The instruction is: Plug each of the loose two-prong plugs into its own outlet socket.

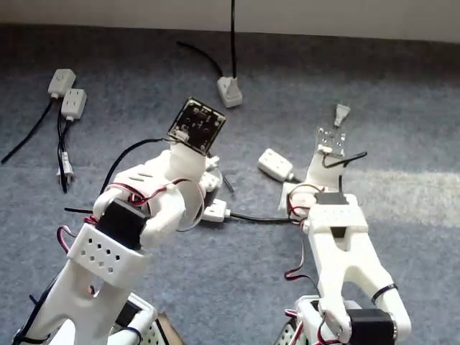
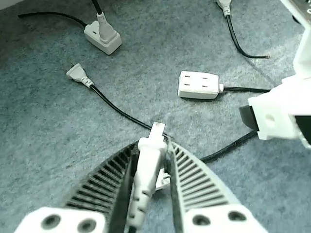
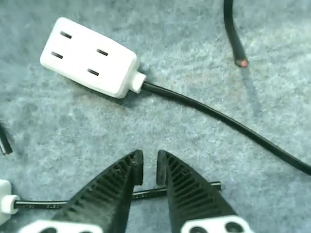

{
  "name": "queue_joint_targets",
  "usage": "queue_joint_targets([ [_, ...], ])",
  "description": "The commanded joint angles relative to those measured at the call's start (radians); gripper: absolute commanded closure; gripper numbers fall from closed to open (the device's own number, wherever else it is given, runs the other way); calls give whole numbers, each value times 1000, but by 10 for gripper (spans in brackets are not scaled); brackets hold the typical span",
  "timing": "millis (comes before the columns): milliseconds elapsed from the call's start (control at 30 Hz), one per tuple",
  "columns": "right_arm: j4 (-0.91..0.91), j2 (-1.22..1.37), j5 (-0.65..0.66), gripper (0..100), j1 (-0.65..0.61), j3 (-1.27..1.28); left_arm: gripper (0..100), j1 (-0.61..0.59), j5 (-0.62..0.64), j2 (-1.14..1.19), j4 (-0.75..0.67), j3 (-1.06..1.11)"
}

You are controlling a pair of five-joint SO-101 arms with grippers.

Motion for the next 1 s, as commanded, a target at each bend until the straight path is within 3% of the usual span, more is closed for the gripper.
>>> queue_joint_targets([
  [0,-48,-33,-5,936,-2,21,994,-12,-75,-16,106,-41],
  [133,-84,-33,41,936,-4,54,994,-12,-72,53,169,-45],
  [300,-90,-33,41,936,-4,61,994,-47,61,292,180,-105],
  [667,-90,-33,41,936,-18,61,993,-124,272,817,555,-699],
  [967,-90,-33,41,936,-41,61,993,-127,259,1064,640,-812],
])
